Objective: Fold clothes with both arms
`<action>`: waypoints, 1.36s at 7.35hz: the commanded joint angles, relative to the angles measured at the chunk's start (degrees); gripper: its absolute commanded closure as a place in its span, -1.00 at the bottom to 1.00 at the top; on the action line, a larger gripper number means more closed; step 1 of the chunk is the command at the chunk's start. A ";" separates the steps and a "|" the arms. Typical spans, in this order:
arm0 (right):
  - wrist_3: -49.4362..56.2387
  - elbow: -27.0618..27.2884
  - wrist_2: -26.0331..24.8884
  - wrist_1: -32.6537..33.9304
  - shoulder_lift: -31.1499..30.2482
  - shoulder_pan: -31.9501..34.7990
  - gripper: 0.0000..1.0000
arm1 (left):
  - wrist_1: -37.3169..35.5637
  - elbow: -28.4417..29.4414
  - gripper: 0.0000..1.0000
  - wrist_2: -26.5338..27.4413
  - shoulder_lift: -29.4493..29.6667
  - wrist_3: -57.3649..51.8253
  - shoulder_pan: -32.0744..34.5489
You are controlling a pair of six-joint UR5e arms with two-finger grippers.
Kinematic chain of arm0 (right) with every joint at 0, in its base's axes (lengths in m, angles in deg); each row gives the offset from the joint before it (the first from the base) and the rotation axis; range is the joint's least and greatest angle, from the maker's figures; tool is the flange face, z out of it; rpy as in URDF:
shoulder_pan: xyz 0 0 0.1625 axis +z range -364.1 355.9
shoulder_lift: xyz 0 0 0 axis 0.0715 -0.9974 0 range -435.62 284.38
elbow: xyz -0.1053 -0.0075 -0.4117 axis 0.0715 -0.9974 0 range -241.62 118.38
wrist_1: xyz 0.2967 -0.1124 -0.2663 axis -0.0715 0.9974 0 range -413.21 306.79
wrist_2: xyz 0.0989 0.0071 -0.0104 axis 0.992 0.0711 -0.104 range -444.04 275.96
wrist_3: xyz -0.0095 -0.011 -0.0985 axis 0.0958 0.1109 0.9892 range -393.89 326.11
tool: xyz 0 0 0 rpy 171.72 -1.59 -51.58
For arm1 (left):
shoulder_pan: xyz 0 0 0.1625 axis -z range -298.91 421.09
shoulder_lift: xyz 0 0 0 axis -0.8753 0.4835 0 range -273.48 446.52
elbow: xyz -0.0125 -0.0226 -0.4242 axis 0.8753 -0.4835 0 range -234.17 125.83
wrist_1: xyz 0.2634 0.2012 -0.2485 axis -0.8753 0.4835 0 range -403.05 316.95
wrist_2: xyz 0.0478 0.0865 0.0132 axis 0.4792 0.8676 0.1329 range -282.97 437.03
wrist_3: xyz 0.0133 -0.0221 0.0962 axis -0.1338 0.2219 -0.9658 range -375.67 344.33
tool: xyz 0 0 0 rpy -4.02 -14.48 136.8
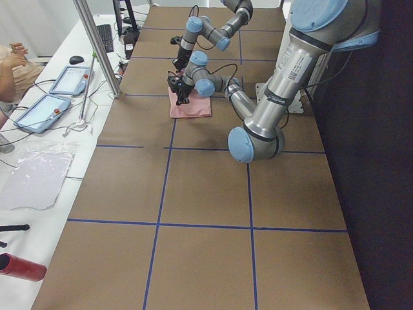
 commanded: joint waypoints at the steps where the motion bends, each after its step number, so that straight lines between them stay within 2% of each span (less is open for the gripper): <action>1: 8.35 -19.96 0.17 -12.08 8.33 2.51 -0.98 | 13.65 11.20 -0.31 2.58 3.03 -7.51 4.51; 2: 12.32 -21.90 5.13 -12.23 8.91 5.66 -1.00 | 16.16 12.62 -0.99 2.58 2.35 -7.97 4.97; 4: 20.59 -19.56 8.15 -12.41 4.72 8.84 -1.00 | 16.36 12.54 -1.00 2.15 1.82 -8.42 5.24; 5: 25.93 -15.63 11.30 -12.41 0.26 11.47 -1.00 | 17.41 11.67 -1.00 1.97 0.42 -14.07 6.11; 6: 32.25 -12.80 16.03 -12.49 -4.23 14.89 -1.00 | 20.46 8.97 -1.00 -2.30 -4.03 -19.96 7.77; 8: 49.72 -9.80 26.92 -12.15 -12.58 24.80 -1.00 | 23.66 3.96 -1.00 -18.52 -13.51 -33.56 16.71; 10: 67.21 -8.65 34.50 -10.05 -19.18 36.05 -1.00 | 23.57 0.86 -1.00 -31.71 -23.36 -57.60 29.08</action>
